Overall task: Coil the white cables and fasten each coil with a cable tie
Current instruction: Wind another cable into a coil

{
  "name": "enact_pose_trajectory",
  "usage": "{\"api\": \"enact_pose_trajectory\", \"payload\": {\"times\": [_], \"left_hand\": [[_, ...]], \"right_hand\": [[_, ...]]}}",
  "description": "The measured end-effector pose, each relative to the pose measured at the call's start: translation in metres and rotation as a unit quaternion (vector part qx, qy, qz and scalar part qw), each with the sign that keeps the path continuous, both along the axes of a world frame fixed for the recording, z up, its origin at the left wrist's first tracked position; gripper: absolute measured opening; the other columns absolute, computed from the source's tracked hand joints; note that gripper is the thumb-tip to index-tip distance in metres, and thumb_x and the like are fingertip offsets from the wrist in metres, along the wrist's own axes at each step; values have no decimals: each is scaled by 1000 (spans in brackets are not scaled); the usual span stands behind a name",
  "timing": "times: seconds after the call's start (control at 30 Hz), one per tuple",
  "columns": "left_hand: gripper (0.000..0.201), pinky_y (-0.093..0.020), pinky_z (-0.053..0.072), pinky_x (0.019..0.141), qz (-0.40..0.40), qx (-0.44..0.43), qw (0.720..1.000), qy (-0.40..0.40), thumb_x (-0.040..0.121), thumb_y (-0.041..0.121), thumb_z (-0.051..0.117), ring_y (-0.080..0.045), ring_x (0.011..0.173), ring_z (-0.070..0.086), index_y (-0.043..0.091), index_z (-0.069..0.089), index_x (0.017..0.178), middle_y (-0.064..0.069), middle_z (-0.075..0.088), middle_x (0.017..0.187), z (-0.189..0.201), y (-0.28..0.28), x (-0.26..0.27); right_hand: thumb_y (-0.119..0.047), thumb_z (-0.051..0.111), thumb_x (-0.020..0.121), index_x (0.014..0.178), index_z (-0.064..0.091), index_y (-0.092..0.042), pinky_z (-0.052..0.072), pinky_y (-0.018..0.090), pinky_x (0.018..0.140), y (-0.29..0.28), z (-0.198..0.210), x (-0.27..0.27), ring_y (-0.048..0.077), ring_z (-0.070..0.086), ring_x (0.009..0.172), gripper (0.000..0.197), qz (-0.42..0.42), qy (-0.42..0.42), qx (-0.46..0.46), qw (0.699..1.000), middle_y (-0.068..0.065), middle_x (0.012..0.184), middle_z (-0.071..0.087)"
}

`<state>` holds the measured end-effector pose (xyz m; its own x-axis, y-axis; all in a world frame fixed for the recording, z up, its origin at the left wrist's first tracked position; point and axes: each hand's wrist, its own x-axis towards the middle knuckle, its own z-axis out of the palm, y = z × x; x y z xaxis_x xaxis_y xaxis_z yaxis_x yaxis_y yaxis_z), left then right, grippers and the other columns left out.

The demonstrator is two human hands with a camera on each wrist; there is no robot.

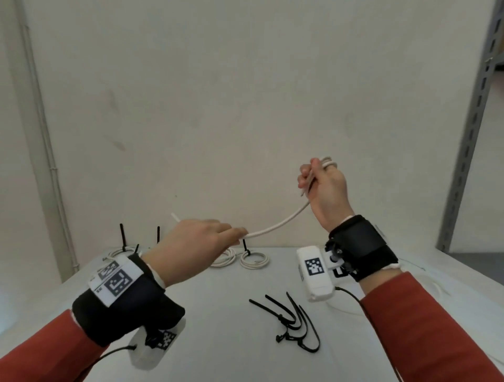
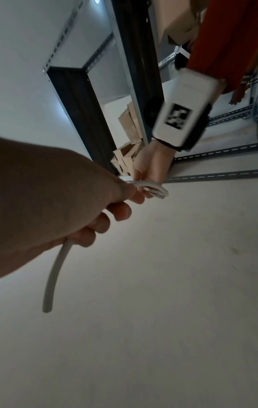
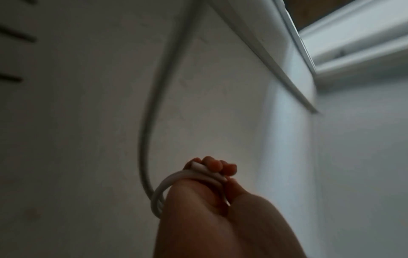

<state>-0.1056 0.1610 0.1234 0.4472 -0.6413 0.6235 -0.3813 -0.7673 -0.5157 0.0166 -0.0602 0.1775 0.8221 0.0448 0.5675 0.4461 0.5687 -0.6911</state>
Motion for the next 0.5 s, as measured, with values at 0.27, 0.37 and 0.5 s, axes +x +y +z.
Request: {"api": "enact_pose_trajectory", "payload": {"times": [0.27,0.37,0.5], "left_hand": [[35,-28,43,39,31,-19,999,-9,94,35,37,-22,61,62,20,68,100,4,67,76,42,18,-18],[37,-29,42,40,34,-28,999,-11,95,38,34,-24,63,63,21,67,100,3,66,77,50,28,-18],[43,-28,37,42,30,-58,998,-9,96,42,29,-26,63,61,21,66,101,2,65,78,56,33,-13]], "right_hand": [[-13,39,102,84,43,-10,42,20,52,15,-32,-17,13,52,47,18,-78,-148,-467,868,5,67,60],[-15,42,101,89,46,0,43,24,54,13,-38,-26,16,50,49,20,-26,-172,-538,825,3,65,60],[-27,36,103,88,51,7,31,21,50,13,-43,-43,8,34,47,40,78,-153,-504,847,0,61,38]]}}
